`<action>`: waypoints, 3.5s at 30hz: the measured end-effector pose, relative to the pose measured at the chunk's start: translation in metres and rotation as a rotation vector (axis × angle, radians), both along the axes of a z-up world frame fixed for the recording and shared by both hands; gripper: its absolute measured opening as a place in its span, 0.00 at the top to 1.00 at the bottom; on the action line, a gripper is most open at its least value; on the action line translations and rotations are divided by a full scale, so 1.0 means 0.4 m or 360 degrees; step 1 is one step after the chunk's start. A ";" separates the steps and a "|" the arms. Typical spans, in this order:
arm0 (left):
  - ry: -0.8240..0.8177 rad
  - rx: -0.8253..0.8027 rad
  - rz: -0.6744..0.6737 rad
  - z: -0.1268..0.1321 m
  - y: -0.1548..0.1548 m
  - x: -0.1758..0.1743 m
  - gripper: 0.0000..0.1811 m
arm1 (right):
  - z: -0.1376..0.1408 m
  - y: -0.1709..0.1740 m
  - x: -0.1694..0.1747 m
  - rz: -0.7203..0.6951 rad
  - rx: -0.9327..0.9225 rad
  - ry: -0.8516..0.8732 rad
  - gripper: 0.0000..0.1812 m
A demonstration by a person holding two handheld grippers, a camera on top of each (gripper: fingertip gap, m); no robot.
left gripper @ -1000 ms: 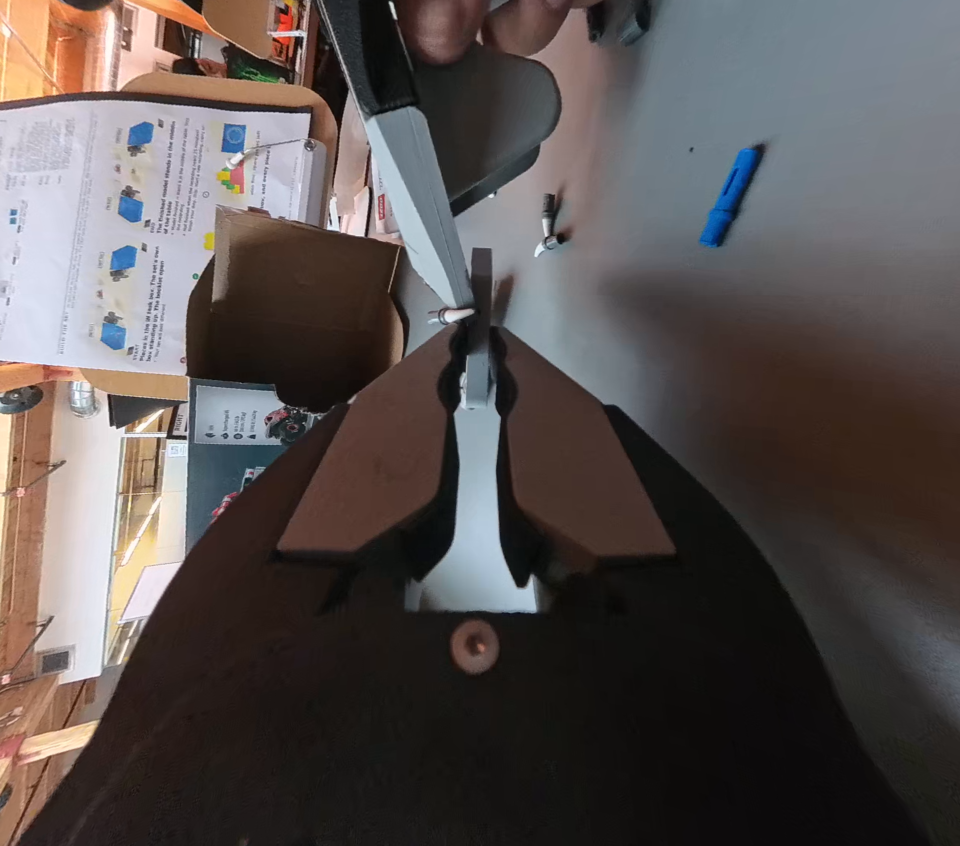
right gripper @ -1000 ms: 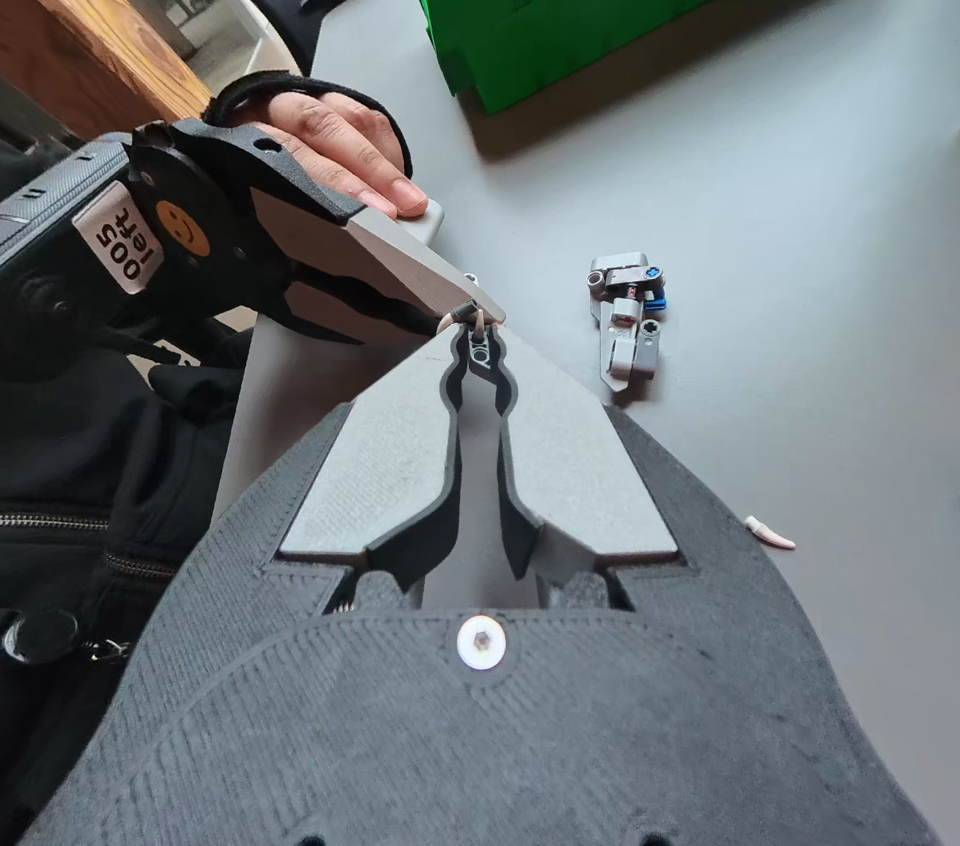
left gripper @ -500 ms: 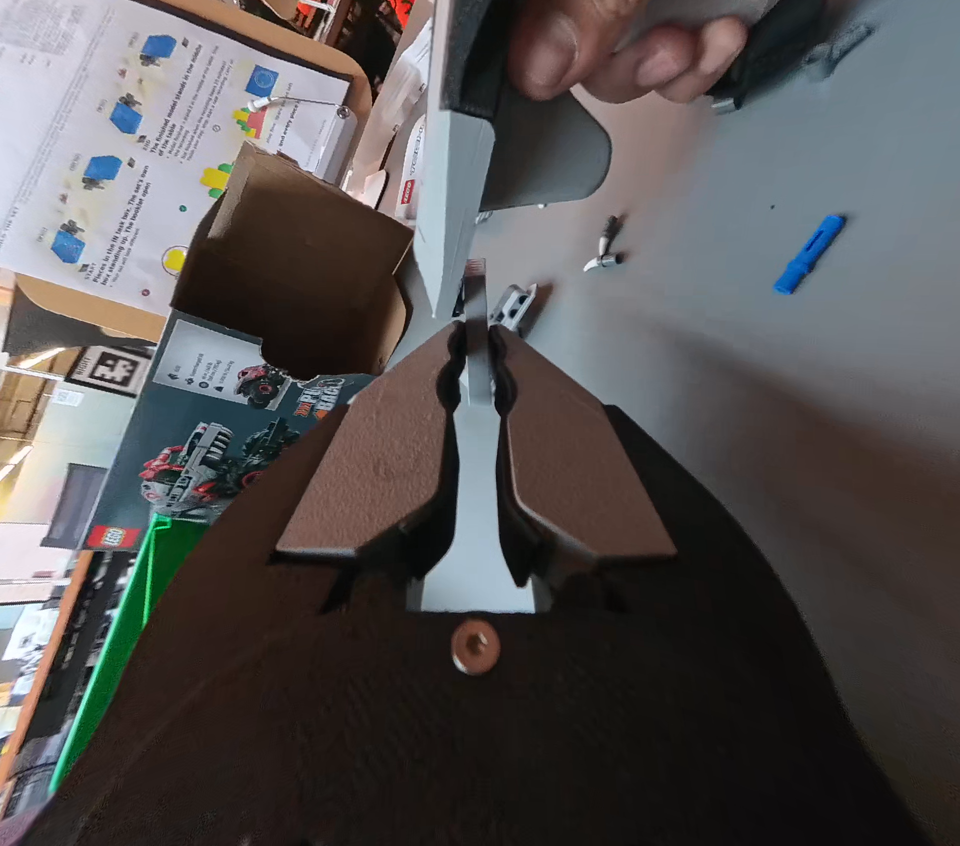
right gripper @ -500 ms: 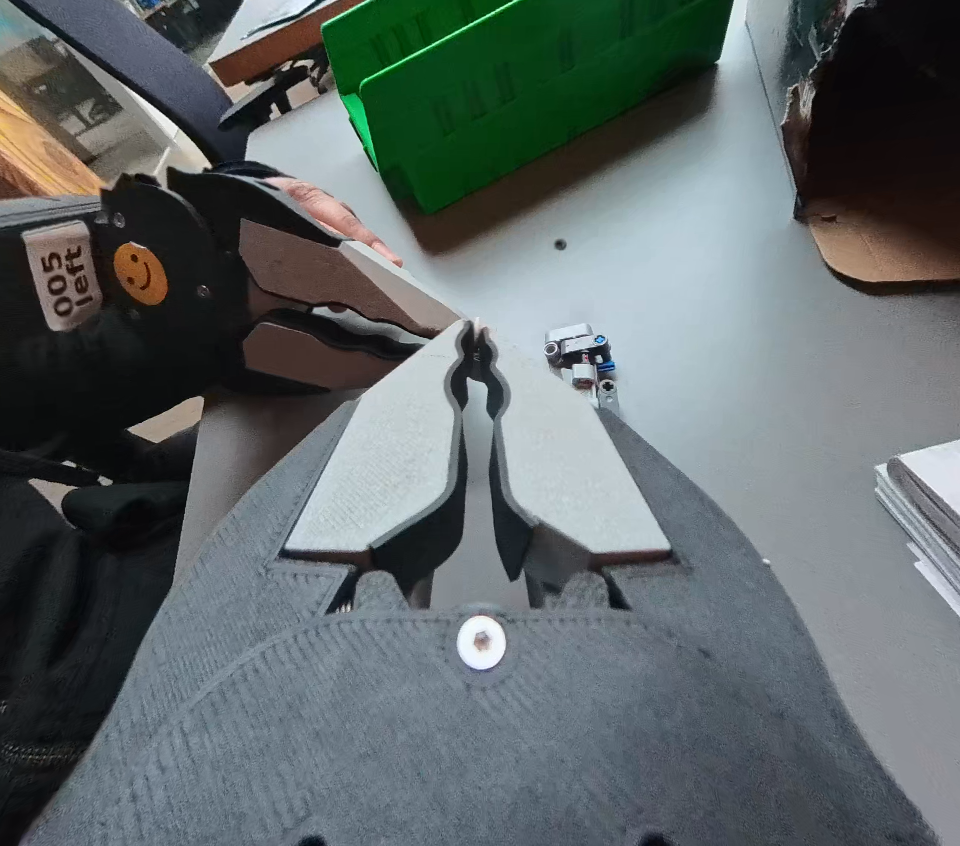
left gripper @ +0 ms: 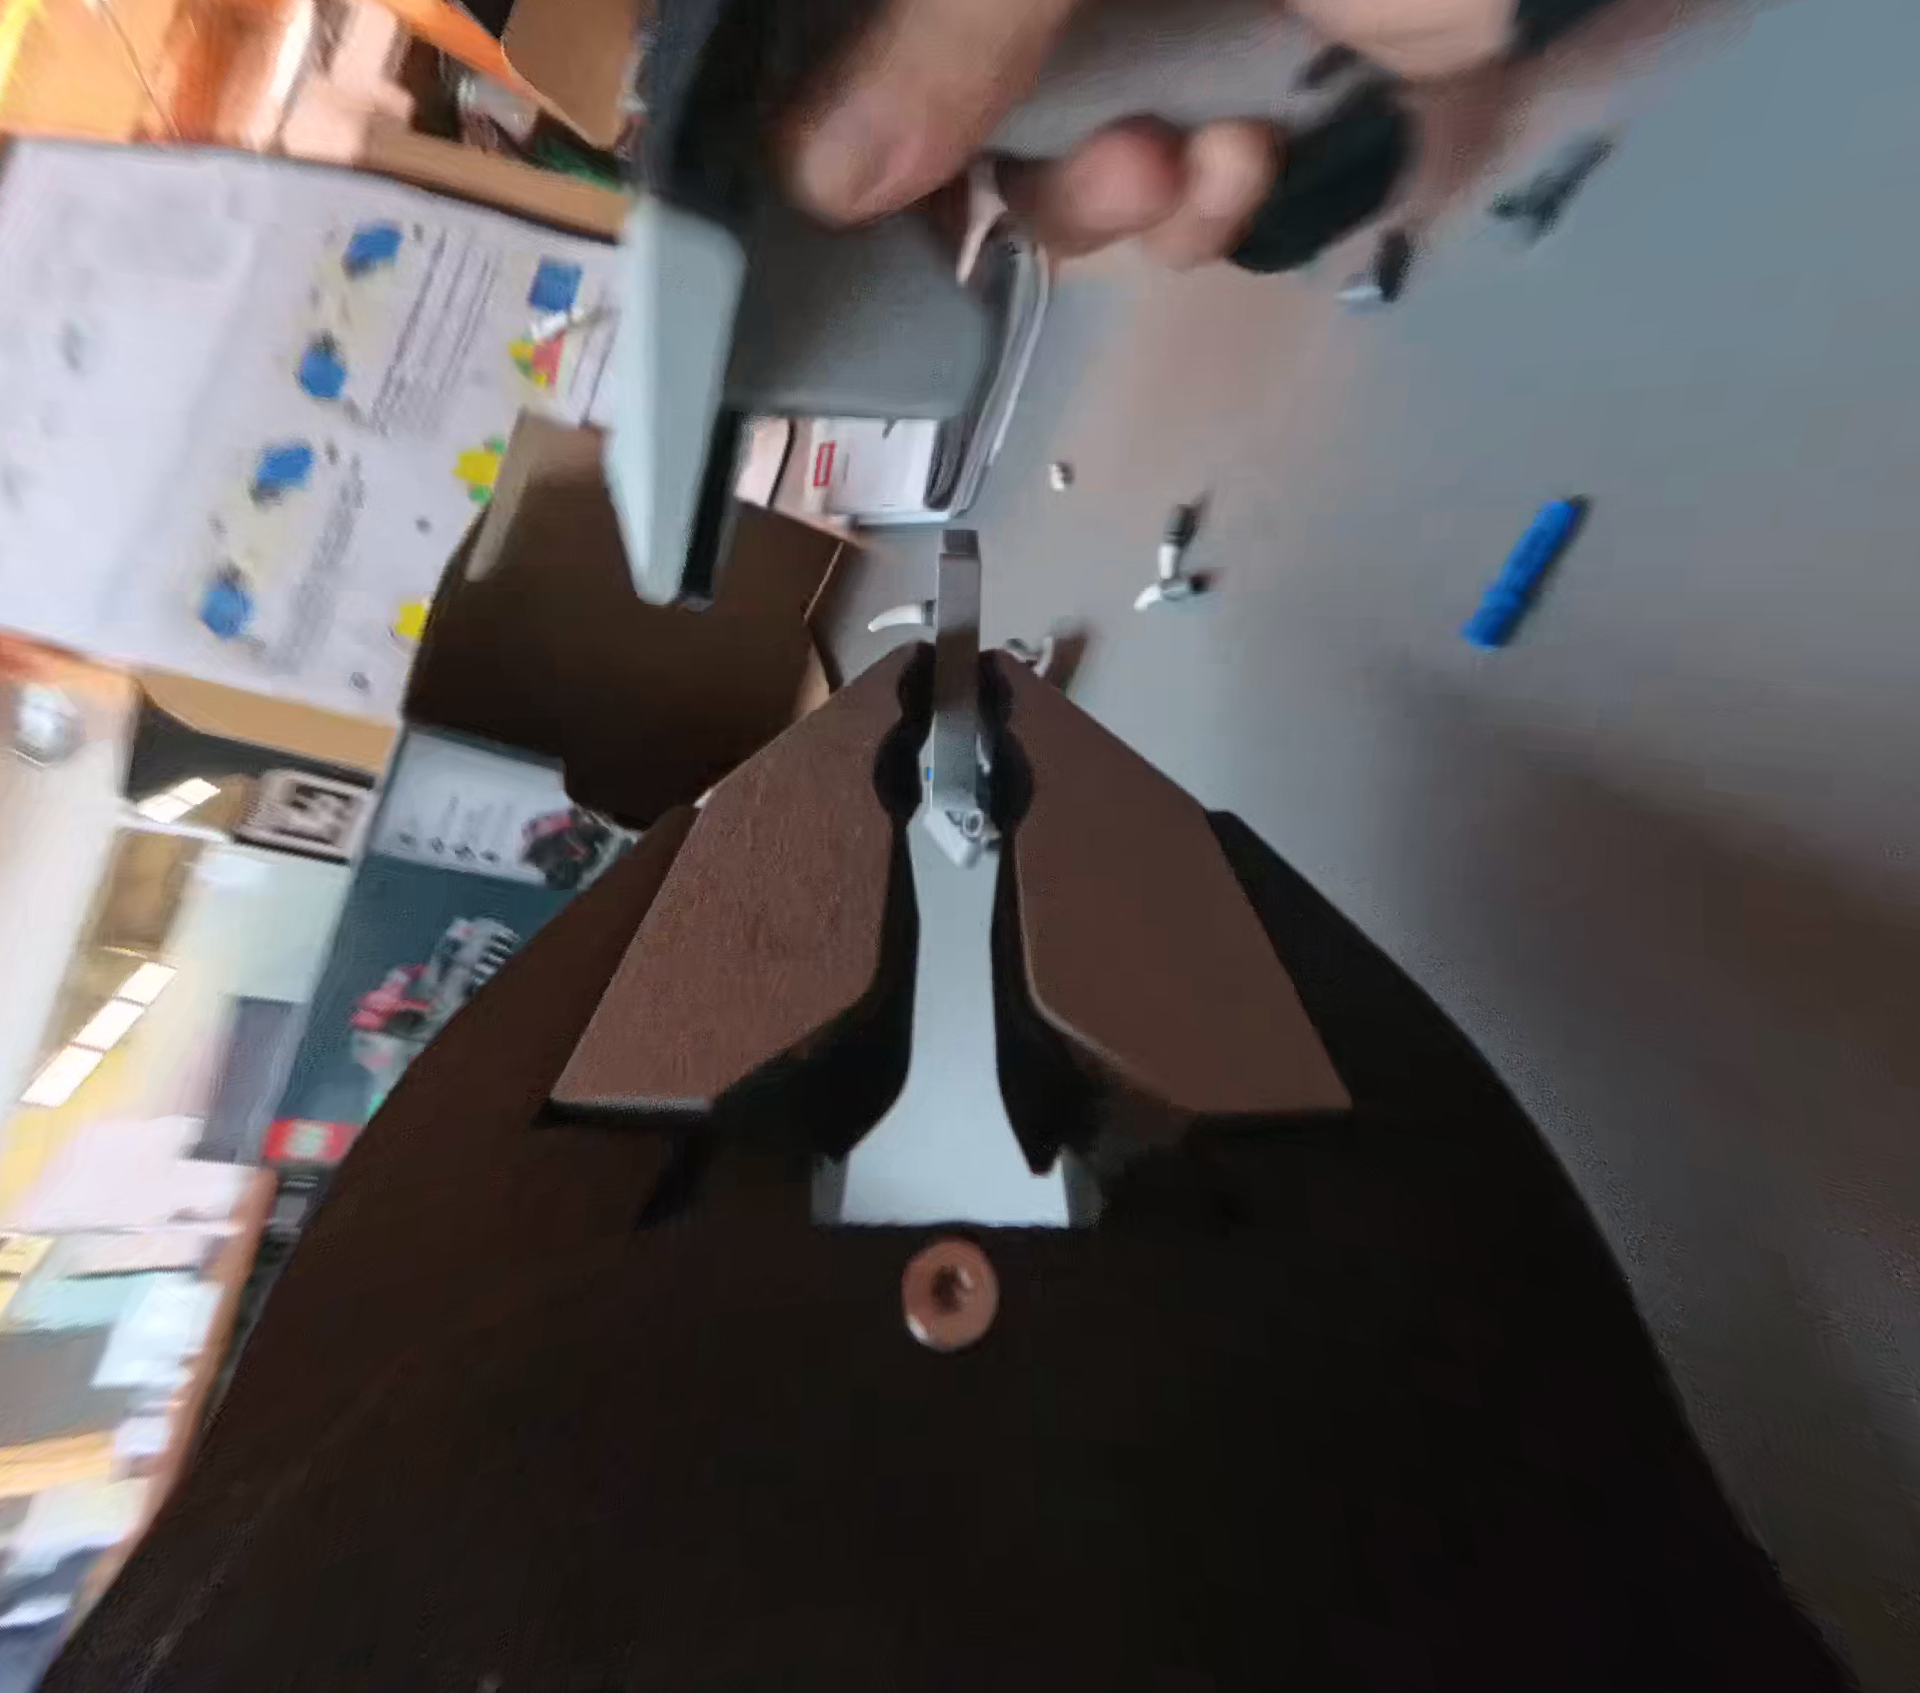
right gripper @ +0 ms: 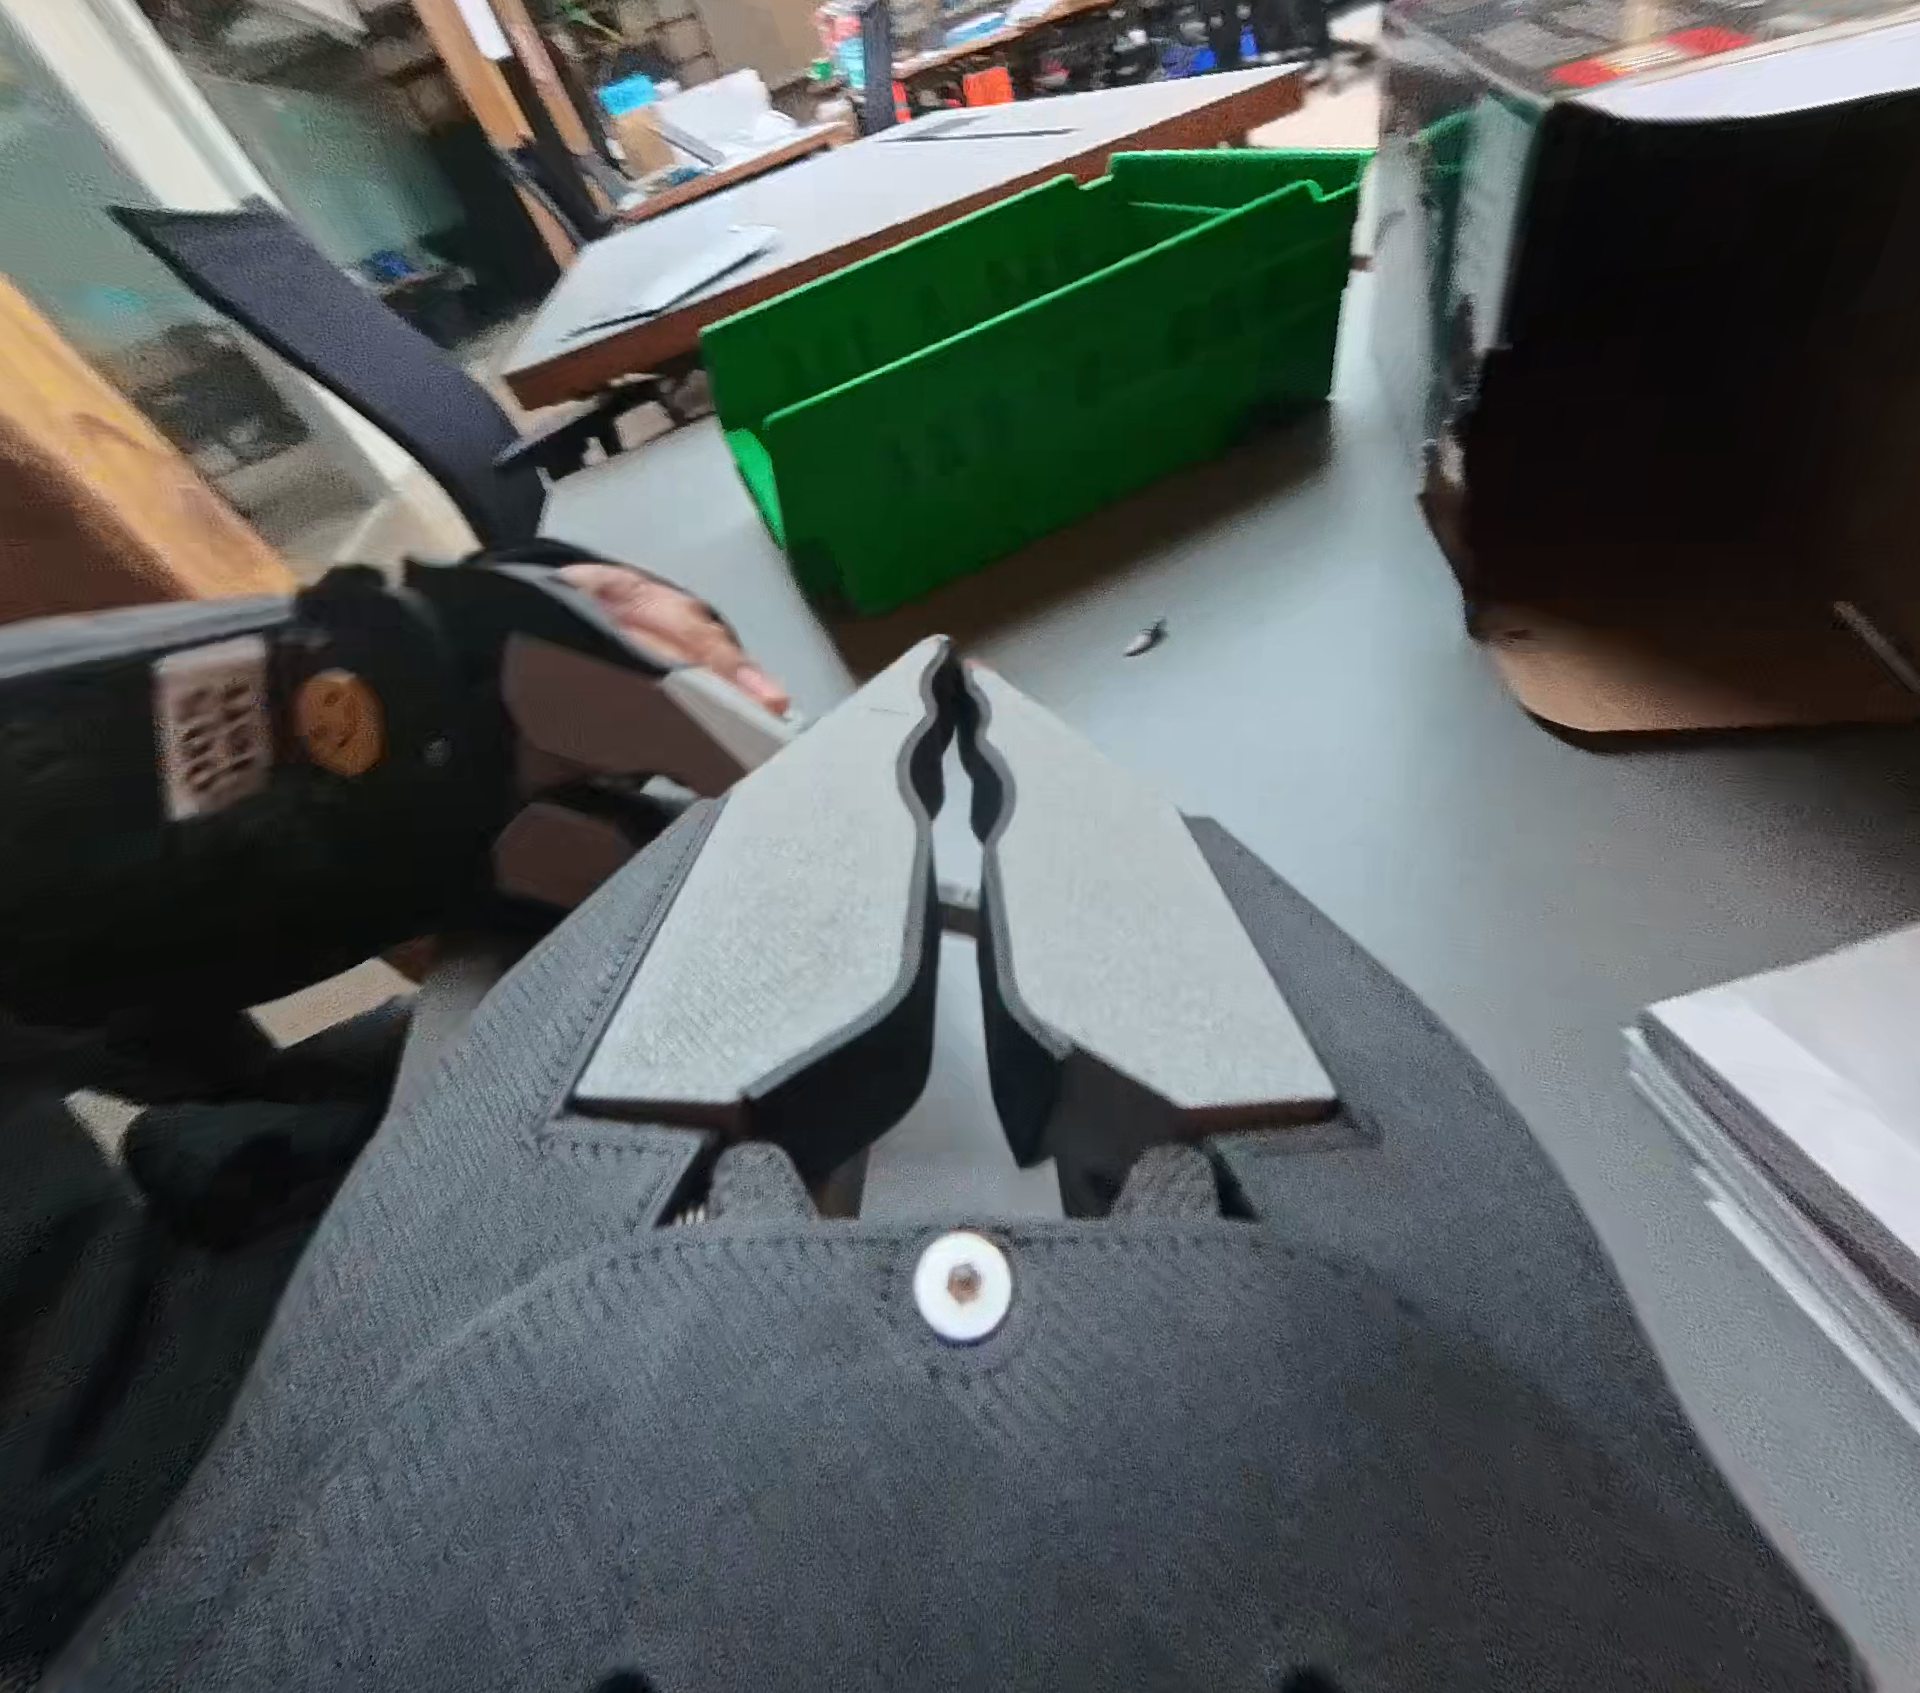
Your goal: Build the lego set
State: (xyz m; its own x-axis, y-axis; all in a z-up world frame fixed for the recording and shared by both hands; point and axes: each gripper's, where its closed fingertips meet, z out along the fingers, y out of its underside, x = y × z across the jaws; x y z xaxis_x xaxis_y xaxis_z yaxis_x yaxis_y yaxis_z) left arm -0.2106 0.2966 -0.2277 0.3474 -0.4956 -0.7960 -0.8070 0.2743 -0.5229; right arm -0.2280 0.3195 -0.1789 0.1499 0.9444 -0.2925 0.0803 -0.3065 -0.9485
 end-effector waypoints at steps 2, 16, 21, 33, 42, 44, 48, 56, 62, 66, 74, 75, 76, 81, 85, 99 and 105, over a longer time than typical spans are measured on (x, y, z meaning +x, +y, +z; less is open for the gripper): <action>-0.0159 0.0001 0.0020 0.033 0.009 -0.027 0.96 | -0.012 -0.029 -0.004 0.0132 -0.0014 -0.0049 1.00; 0.0100 0.0221 -0.0020 0.023 0.000 -0.011 0.97 | -0.077 -0.076 0.012 0.0442 -0.0002 -0.0338 0.98; 0.0030 0.0127 0.0009 0.014 0.008 -0.014 0.96 | -0.082 -0.066 0.009 0.0389 0.0084 -0.0392 1.00; -0.0089 0.0072 0.0045 0.022 0.014 -0.030 0.96 | -0.055 -0.060 0.010 0.0420 -0.0225 -0.0150 1.00; -0.0048 0.0109 0.0045 0.025 0.011 -0.024 0.97 | -0.053 -0.069 0.006 0.0466 -0.0325 -0.0124 1.00; -0.0013 0.0102 0.0024 0.019 0.006 -0.020 0.97 | -0.063 -0.077 0.013 0.0507 -0.0308 -0.0183 1.00; 0.0074 0.0129 0.0038 0.009 0.006 -0.020 0.97 | -0.080 -0.076 0.017 0.0507 -0.0226 -0.0272 0.99; 0.0047 0.0084 0.0046 0.005 0.006 -0.020 0.96 | -0.088 -0.076 0.021 0.0494 -0.0042 -0.0369 1.00; 0.0057 0.0036 0.0090 -0.013 0.016 -0.021 0.97 | -0.095 -0.077 0.000 0.0422 -0.0094 -0.0371 1.00; 0.0092 -0.0105 -0.0152 -0.047 -0.034 0.028 0.97 | -0.027 -0.003 0.000 0.0158 -0.0195 -0.0070 1.00; -0.0080 -0.0102 0.0122 -0.016 0.028 -0.033 0.97 | -0.057 0.072 0.067 0.0028 -0.0326 -0.0110 1.00; -0.0073 -0.0099 0.0155 -0.018 0.035 -0.040 0.97 | -0.065 0.075 0.067 0.0016 -0.0281 -0.0168 1.00; -0.0059 -0.0125 0.0180 -0.027 0.040 -0.047 0.97 | -0.080 0.082 0.068 -0.0016 -0.0214 -0.0250 0.97; -0.0124 -0.0274 0.0271 -0.055 0.060 -0.077 0.97 | -0.260 0.090 0.086 -0.0042 -0.0233 -0.0899 0.95; -0.0208 -0.0332 0.0281 -0.056 0.063 -0.086 0.97 | -0.252 0.091 0.078 -0.0062 -0.0164 -0.0910 0.92; -0.0366 -0.0402 0.0269 -0.045 0.068 -0.096 0.97 | -0.060 0.060 0.046 0.0009 0.0086 -0.0225 0.81; -0.0424 -0.0385 0.0244 -0.031 0.066 -0.095 0.97 | 0.015 0.046 0.059 0.0230 -0.0391 0.0232 0.69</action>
